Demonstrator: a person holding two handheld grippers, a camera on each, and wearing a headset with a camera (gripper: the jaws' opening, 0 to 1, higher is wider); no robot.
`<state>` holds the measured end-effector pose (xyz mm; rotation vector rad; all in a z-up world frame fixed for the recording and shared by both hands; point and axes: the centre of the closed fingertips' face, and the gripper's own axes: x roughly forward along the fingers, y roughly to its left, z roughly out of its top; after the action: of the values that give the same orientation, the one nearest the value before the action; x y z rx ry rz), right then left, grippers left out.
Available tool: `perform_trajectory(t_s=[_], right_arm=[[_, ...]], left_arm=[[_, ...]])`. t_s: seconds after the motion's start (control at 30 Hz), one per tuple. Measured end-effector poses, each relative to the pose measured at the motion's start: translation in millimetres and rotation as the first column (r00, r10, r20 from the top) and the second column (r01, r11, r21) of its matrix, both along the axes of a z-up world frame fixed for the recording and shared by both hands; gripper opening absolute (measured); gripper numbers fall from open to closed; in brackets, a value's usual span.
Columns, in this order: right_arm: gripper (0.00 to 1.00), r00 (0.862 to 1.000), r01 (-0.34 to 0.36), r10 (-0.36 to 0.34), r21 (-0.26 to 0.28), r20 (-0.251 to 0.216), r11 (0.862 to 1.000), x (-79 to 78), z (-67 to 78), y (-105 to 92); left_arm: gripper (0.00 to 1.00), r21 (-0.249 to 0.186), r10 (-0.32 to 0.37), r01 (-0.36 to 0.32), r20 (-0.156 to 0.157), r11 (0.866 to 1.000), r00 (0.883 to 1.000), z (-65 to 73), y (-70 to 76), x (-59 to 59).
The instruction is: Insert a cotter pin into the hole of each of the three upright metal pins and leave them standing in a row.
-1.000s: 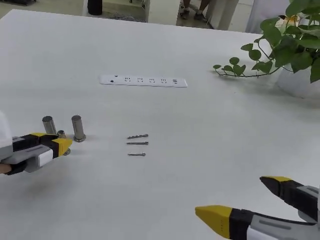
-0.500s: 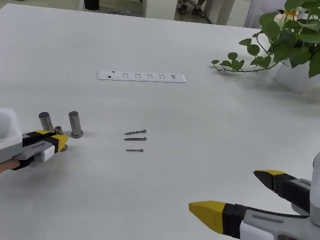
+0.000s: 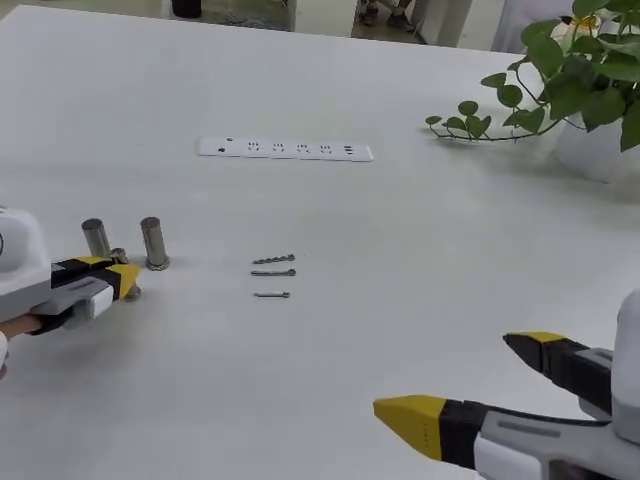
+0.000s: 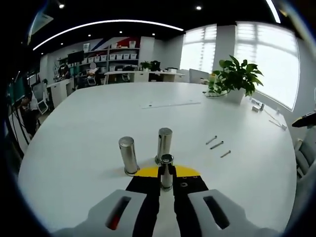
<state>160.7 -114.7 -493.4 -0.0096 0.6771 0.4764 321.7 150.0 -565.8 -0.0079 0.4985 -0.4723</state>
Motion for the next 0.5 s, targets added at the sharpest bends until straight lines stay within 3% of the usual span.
perform_trajectory(t_s=[0.27, 0.33, 0.5], right_arm=[[0.9, 1.0, -0.006, 0.006, 0.006, 0.028, 1.0, -0.3, 5.9, 3.5], [0.9, 0.999, -0.006, 0.006, 0.005, 0.031, 1.0, -0.7, 4.2, 4.9], [0.9, 0.999, -0.007, 0.007, 0.005, 0.046, 1.0, -1.7, 4.9, 7.8]], left_arm=[[0.05, -0.002, -0.038, 0.038, 0.028, 0.999, 0.999, 19.7, -5.8, -19.6], [0.05, -0.025, -0.044, 0.045, 0.016, 0.999, 0.999, 23.0, -8.8, -27.1], [0.05, -0.048, -0.052, 0.054, 0.028, 0.997, 0.998, 34.9, -14.0, -40.4]])
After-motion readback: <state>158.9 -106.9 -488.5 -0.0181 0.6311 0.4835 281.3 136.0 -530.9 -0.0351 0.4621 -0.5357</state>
